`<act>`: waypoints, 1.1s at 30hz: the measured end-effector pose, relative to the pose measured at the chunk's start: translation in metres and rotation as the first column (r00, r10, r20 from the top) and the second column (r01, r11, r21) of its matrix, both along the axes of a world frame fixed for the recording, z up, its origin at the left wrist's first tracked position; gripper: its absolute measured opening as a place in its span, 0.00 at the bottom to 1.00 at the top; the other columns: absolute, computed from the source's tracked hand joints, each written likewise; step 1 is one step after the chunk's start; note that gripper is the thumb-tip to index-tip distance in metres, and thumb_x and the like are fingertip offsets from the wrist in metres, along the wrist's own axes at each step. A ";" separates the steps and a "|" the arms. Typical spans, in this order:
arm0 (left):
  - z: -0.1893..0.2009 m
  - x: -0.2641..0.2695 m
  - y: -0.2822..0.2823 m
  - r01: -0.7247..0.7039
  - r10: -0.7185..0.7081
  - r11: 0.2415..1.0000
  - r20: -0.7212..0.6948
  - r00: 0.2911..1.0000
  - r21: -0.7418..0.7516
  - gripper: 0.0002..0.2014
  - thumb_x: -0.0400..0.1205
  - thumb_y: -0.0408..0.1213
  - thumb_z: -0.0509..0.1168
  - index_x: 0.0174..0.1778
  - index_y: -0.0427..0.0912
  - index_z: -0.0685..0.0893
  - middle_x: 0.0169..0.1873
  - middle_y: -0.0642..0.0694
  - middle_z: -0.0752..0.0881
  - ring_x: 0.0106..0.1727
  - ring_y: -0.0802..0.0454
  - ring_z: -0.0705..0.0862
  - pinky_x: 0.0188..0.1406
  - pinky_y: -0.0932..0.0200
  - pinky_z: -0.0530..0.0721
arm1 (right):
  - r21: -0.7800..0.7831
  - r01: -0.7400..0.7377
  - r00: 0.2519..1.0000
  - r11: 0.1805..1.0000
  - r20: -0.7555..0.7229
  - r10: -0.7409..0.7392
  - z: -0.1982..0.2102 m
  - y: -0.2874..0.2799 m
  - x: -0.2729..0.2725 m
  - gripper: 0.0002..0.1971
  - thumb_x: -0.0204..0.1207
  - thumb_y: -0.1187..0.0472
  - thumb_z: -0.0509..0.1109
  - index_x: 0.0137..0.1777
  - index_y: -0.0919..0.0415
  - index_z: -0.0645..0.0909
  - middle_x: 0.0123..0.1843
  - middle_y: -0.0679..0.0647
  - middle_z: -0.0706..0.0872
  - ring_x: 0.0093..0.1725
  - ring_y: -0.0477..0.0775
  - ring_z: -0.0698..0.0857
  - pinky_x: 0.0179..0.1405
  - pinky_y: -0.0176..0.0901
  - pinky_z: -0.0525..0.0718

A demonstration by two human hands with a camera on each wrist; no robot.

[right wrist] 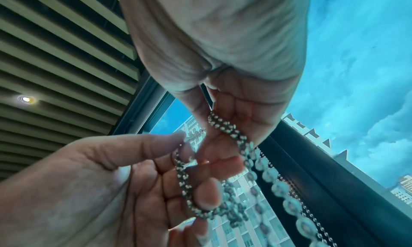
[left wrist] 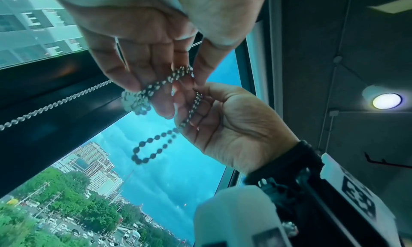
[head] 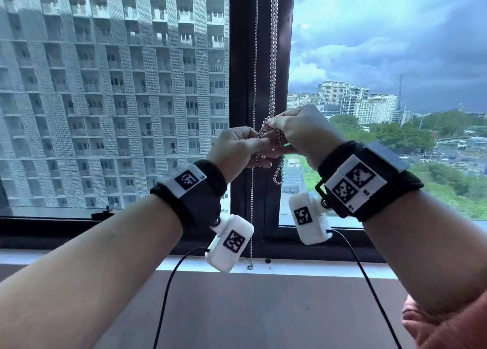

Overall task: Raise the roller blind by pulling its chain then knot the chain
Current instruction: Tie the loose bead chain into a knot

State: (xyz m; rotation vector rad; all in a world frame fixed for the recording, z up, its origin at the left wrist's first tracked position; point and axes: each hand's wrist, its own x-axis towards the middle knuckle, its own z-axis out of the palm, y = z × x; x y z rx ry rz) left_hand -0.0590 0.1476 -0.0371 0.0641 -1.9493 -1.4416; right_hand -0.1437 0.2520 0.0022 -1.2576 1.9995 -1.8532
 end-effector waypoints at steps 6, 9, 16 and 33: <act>-0.005 -0.001 0.002 0.080 -0.081 0.995 0.015 0.997 0.058 0.06 0.69 0.39 0.67 0.38 0.43 0.87 0.41 0.44 0.89 0.43 0.47 0.84 0.40 0.57 0.75 | -0.056 0.033 0.999 0.998 -0.014 -0.033 -0.007 -0.010 0.000 0.07 0.82 0.67 0.66 0.46 0.69 0.84 0.30 0.58 0.81 0.19 0.44 0.78 0.20 0.32 0.76; -0.005 -0.001 0.000 0.104 -0.102 0.983 -0.020 0.995 0.152 0.08 0.66 0.35 0.67 0.39 0.39 0.87 0.41 0.42 0.87 0.48 0.47 0.81 0.44 0.56 0.75 | -0.072 0.029 0.999 0.997 -0.036 -0.031 -0.011 -0.016 -0.002 0.07 0.82 0.66 0.66 0.45 0.69 0.84 0.36 0.62 0.82 0.31 0.53 0.79 0.36 0.46 0.81; -0.002 0.000 -0.002 -0.011 0.029 0.982 -0.091 0.995 0.190 0.11 0.68 0.31 0.68 0.44 0.32 0.87 0.43 0.38 0.87 0.48 0.49 0.82 0.47 0.58 0.76 | -0.067 0.043 0.998 0.997 -0.041 -0.045 -0.014 -0.014 -0.002 0.11 0.81 0.65 0.67 0.37 0.64 0.83 0.34 0.56 0.83 0.34 0.50 0.78 0.35 0.36 0.78; -0.020 0.001 -0.022 -0.284 0.319 0.935 -0.150 0.936 0.215 0.08 0.78 0.28 0.65 0.34 0.33 0.86 0.30 0.39 0.83 0.29 0.51 0.79 0.33 0.61 0.84 | -0.007 0.102 0.989 0.995 -0.105 -0.102 -0.025 -0.005 -0.007 0.07 0.72 0.68 0.77 0.47 0.71 0.87 0.37 0.57 0.91 0.30 0.46 0.80 0.35 0.39 0.79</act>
